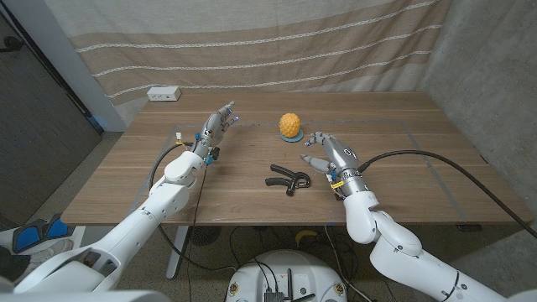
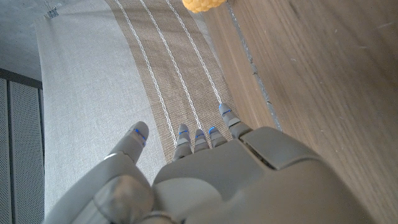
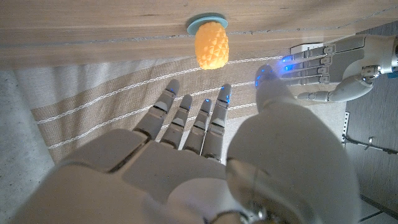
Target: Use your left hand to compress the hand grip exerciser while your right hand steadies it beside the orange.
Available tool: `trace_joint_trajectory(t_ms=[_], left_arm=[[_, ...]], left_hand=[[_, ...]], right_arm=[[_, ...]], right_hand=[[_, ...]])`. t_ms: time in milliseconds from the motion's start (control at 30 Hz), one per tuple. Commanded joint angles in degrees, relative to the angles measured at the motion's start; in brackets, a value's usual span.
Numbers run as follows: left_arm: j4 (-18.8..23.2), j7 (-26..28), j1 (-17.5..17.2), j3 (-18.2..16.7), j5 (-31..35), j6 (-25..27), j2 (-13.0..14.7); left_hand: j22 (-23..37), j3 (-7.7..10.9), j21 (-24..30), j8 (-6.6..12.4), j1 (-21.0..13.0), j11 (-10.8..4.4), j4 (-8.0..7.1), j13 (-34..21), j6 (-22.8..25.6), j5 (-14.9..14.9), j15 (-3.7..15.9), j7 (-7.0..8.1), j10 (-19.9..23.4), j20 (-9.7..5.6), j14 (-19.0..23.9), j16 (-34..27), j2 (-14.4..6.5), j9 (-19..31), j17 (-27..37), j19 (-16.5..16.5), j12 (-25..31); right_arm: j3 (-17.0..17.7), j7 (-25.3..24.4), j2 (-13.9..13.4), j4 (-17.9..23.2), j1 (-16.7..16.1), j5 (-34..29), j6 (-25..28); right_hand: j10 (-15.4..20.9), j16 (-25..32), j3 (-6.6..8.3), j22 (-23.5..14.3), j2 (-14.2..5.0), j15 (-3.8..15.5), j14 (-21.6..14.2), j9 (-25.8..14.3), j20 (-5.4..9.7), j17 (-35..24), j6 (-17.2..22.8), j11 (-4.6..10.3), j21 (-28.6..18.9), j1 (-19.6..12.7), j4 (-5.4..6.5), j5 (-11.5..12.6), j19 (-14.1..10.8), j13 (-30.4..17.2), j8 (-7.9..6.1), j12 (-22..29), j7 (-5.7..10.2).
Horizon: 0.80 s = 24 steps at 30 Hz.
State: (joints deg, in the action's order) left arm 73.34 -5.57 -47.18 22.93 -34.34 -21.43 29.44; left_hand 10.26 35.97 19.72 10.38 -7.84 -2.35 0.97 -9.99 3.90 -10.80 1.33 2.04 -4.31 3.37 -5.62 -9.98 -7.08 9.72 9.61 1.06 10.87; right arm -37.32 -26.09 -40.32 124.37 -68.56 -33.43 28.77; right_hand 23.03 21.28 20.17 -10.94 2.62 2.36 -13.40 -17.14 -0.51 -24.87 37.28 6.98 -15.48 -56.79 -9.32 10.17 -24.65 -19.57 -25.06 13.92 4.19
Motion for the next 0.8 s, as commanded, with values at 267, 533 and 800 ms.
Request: trace_joint_trajectory(t_ms=[267, 533, 800], left_arm=[[1.3, 0.5, -0.6, -0.1, 0.0, 0.6, 0.5], [1.5, 0.6, -0.8, 0.0, 0.1, 0.7, 0.5], [1.3, 0.4, -0.7, 0.1, 0.2, 0.7, 0.6]], left_hand=[[0.1, 0.10, -0.1, 0.02, 0.5, 0.15, 0.38, -0.1, 0.6, 0.0, -0.02, 0.06, 0.0, 0.14, 0.1, -0.2, -0.2, 0.2, 0.1, 0.6, 0.2], [0.1, 0.08, -0.2, 0.02, 0.7, 0.22, 0.45, -0.1, 0.6, 0.0, -0.04, 0.10, 0.0, 0.15, 0.1, -0.2, -0.1, 0.2, 0.1, 0.6, 0.2], [0.1, 0.06, -0.3, 0.00, 0.8, 0.19, 0.50, -0.1, 0.6, 0.0, -0.02, 0.13, 0.0, 0.16, 0.1, -0.2, -0.1, 0.2, 0.2, 0.6, 0.2]], right_arm=[[-1.9, 2.6, 0.2, -1.2, 1.0, -1.7, 1.3], [-2.7, 3.7, 0.4, -1.3, 1.3, -2.3, 3.5], [-3.4, 4.5, 0.6, -1.6, 1.7, -2.8, 5.0]], right_hand=[[0.4, 0.6, -0.06, -0.1, -1.36, 7.79, 0.1, -1.0, 0.66, -0.6, 0.4, 0.39, 0.2, -1.5, 0.05, 0.5, -0.2, -0.6, -1.39, 0.4, -0.05], [-0.1, 0.6, -0.41, -0.1, -1.40, 7.54, 0.4, -1.6, 0.44, -0.8, -0.9, 0.28, 0.3, -1.8, 0.11, 0.3, 0.0, -0.9, -1.61, 0.2, -0.10], [-0.1, 0.6, -0.72, -0.1, -1.27, 7.33, 0.6, -2.0, 0.28, -0.9, -1.1, 0.08, 0.4, -1.8, 0.14, 0.2, 0.1, -1.1, -2.02, 0.2, -0.15]])
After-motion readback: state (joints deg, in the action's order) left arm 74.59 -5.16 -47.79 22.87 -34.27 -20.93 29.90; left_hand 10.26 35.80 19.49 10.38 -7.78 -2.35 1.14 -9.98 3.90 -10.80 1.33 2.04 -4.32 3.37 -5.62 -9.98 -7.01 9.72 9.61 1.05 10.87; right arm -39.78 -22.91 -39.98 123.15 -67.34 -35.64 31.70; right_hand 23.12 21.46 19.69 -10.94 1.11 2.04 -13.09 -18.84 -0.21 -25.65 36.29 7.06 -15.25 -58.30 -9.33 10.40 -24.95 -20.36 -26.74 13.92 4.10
